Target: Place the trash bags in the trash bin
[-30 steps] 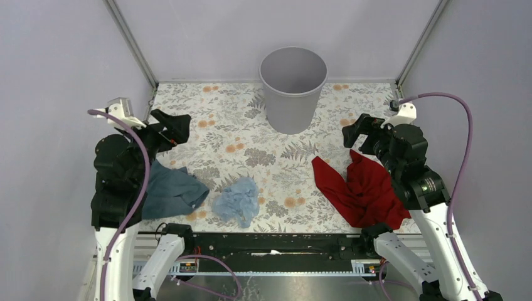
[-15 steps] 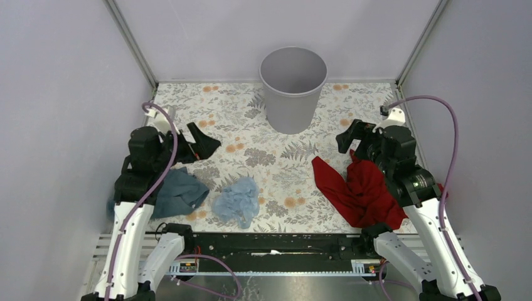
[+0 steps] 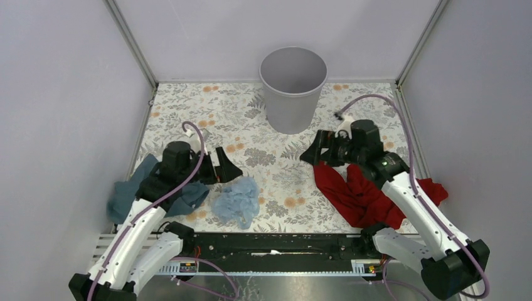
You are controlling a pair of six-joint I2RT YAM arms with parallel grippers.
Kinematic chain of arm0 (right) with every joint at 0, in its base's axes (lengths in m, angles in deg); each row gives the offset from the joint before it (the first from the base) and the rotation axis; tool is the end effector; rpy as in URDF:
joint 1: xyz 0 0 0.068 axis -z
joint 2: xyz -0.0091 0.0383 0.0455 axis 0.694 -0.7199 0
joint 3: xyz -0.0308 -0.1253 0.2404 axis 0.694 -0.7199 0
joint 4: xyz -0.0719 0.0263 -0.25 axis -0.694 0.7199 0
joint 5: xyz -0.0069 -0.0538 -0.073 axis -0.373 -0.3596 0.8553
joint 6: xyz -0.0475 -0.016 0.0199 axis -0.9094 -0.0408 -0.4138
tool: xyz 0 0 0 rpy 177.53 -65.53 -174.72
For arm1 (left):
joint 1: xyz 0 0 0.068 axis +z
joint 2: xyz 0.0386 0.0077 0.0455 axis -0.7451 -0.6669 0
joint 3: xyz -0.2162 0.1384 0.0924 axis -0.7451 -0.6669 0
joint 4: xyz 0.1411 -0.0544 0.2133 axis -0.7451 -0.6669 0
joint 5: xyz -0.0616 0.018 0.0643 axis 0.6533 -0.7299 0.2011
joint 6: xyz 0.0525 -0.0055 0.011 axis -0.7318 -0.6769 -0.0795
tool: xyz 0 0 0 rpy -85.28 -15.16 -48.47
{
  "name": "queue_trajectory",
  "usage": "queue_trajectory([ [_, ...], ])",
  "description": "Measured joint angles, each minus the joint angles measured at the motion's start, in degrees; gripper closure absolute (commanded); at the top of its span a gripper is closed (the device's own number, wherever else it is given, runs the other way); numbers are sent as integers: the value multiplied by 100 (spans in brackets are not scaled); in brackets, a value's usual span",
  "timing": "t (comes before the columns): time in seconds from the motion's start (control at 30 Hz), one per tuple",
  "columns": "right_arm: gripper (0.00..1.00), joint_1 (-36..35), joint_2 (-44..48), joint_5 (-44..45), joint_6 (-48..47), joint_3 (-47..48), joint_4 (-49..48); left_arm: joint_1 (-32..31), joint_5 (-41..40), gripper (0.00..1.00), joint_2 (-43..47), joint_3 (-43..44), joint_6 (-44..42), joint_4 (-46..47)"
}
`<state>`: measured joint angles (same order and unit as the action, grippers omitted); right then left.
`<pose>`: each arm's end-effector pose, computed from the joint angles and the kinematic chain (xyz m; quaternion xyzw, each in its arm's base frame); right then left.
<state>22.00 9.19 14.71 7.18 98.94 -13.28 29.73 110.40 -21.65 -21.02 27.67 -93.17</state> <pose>0.1961 0.0936 0.3302 -0.0701 0.8413 0.3584 0.3985 0.1428 -0.0634 0.2964 0.0046 0.8688 -0.3657 0.3337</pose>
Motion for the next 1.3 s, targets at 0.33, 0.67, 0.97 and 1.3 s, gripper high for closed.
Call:
queue_trajectory([
  [0.33, 0, -1246, -111, -269, 544, -739, -789, -2092, -1552, 9, -846, -776, 817, 584],
  [0.67, 0, -2214, -575, -221, 706, -1040, -1163, -2380, -2267, 74, -1311, -1078, 1060, 1467],
  [0.97, 0, -2782, -732, -232, 734, -1628, -1845, -2385, -2490, 96, -1113, -1137, 1399, 2341],
  [1.3, 6, -2916, -859, -581, 1370, -2719, -4186, -2385, -2695, 98, -621, -1231, 2138, 3029],
])
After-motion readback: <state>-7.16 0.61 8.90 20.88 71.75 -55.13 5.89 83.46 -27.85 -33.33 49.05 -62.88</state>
